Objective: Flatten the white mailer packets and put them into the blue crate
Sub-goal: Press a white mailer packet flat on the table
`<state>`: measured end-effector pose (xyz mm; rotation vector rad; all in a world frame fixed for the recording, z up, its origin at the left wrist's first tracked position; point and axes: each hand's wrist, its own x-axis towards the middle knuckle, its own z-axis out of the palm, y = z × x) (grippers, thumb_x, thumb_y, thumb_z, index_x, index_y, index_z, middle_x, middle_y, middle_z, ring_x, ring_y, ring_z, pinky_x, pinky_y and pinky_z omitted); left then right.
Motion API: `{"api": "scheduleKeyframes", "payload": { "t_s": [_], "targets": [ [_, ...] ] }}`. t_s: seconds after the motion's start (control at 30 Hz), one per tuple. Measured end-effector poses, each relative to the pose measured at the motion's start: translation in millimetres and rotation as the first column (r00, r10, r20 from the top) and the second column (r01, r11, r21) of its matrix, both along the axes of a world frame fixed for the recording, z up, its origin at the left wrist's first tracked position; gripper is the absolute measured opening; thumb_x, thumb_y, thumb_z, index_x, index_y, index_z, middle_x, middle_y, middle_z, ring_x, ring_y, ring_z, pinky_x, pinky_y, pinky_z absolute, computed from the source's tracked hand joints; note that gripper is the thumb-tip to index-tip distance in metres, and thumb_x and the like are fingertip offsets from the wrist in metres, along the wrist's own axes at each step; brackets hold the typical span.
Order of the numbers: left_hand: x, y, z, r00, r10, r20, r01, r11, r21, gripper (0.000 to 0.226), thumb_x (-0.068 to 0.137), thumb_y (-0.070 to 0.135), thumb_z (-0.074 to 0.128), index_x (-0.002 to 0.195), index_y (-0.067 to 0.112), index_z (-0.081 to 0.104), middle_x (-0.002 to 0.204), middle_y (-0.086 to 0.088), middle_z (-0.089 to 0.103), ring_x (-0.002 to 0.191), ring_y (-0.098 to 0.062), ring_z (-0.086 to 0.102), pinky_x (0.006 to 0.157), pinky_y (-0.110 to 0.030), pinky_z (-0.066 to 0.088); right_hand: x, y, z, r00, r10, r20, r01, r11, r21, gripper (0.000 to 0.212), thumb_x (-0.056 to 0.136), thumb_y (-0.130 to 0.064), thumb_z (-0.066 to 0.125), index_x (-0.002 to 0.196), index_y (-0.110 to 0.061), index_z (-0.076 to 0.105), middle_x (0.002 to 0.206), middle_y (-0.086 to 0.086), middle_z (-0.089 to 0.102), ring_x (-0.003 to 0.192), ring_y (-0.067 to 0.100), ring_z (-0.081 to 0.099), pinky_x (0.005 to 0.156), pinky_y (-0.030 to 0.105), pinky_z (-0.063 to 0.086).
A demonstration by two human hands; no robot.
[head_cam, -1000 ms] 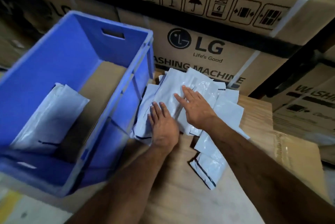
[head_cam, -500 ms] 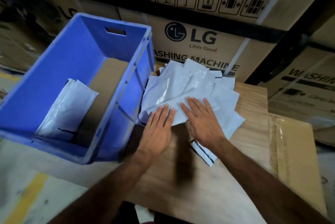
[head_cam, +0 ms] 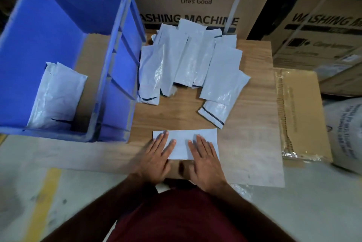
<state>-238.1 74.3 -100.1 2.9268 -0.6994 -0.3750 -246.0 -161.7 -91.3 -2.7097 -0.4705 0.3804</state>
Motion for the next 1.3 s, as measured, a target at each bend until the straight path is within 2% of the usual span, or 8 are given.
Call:
{"api": "scheduleKeyframes", "payload": {
  "t_s": [0.1,0.23,0.47,0.6,0.77,1.1,1.23,1.3],
  "targets": [
    [7.0,-13.2,0.5,0.994,0.107,0.004,-0.107,0.994,-0.005,0.067,0.099,0.037,0.038,0.159,0.007,0.028,0.166,-0.022,0.016,0.154,-0.036,0.018,0.123,-0.048,0.017,4.1,15.3,-0.9,0.997,-0.068,0.034,0.066,0.996,0.057,0.069,0.098,-0.034,0.041,0.162,-0.02,0.023,0.168,0.013,0.015,0.157,0.026,0.008,0.126,0.048,0.008],
    [13.9,-18.5,-19.7,0.982,0.176,-0.063,-0.176,0.984,0.009,0.067,0.1,0.039,0.031,0.16,0.009,0.025,0.167,-0.019,0.018,0.154,-0.034,0.021,0.121,-0.047,0.021,12.4,24.4,-23.7,0.997,-0.077,-0.001,0.077,0.997,-0.013,0.062,0.103,-0.038,0.033,0.161,-0.017,0.024,0.169,0.017,0.011,0.157,0.031,0.008,0.124,0.055,0.016],
    [21.1,-5.9,-34.4,0.996,0.079,-0.035,-0.079,0.997,-0.012,0.069,0.1,0.04,0.032,0.162,0.015,0.015,0.169,-0.015,0.009,0.156,-0.031,0.012,0.124,-0.046,0.016,1.9,37.5,-39.9,0.986,-0.166,0.0,0.166,0.986,-0.006,0.064,0.102,-0.035,0.032,0.162,-0.016,0.021,0.169,0.018,0.008,0.157,0.031,0.004,0.124,0.055,0.013],
    [28.9,-2.4,-29.0,0.999,0.052,-0.005,-0.052,0.998,0.023,0.069,0.101,0.039,0.033,0.162,0.013,0.017,0.169,-0.015,0.005,0.157,-0.031,0.006,0.125,-0.051,0.017,3.5,41.1,-35.4,0.979,-0.205,-0.012,0.206,0.979,0.012,0.063,0.102,-0.037,0.032,0.161,-0.015,0.026,0.168,0.019,0.011,0.157,0.032,0.006,0.124,0.055,0.011],
    [20.6,-34.4,-29.0,0.999,-0.04,0.007,0.041,0.999,-0.035,0.067,0.103,0.039,0.033,0.162,0.009,0.016,0.169,-0.017,0.005,0.157,-0.032,0.004,0.125,-0.052,0.016,7.7,10.6,-36.8,0.971,-0.228,0.07,0.23,0.973,-0.031,0.061,0.103,-0.036,0.035,0.16,-0.015,0.027,0.168,0.02,0.012,0.157,0.032,0.006,0.125,0.055,0.012],
    [15.0,-53.6,-28.2,0.999,0.051,0.016,-0.05,0.997,-0.059,0.067,0.101,0.038,0.031,0.161,0.008,0.021,0.168,-0.018,0.01,0.156,-0.033,0.008,0.124,-0.054,0.019,8.2,-6.1,-43.9,0.985,-0.169,0.039,0.169,0.986,0.014,0.062,0.106,-0.039,0.027,0.163,-0.019,0.014,0.171,0.011,0.0,0.158,0.025,-0.005,0.126,0.054,0.01],
    [12.4,-78.3,-24.9,0.999,-0.028,0.036,0.031,0.995,-0.095,0.067,0.102,0.035,0.032,0.161,0.008,0.017,0.168,-0.02,0.006,0.157,-0.034,0.003,0.125,-0.055,0.015,5.8,-26.9,-42.3,0.946,-0.319,0.06,0.316,0.948,0.048,0.062,0.105,-0.036,0.027,0.163,-0.014,0.017,0.17,0.013,0.007,0.158,0.024,0.0,0.126,0.052,0.01],
    [11.1,-85.5,-30.9,0.999,-0.049,-0.014,0.048,0.997,-0.056,0.067,0.103,0.039,0.027,0.162,0.012,0.014,0.169,-0.016,0.001,0.157,-0.032,0.0,0.124,-0.053,0.015,2.1,-37.1,-47.2,0.952,-0.301,0.059,0.302,0.953,-0.008,0.064,0.105,-0.037,0.028,0.163,-0.013,0.014,0.17,0.015,0.004,0.158,0.024,-0.001,0.126,0.052,0.012]
  ]
}}
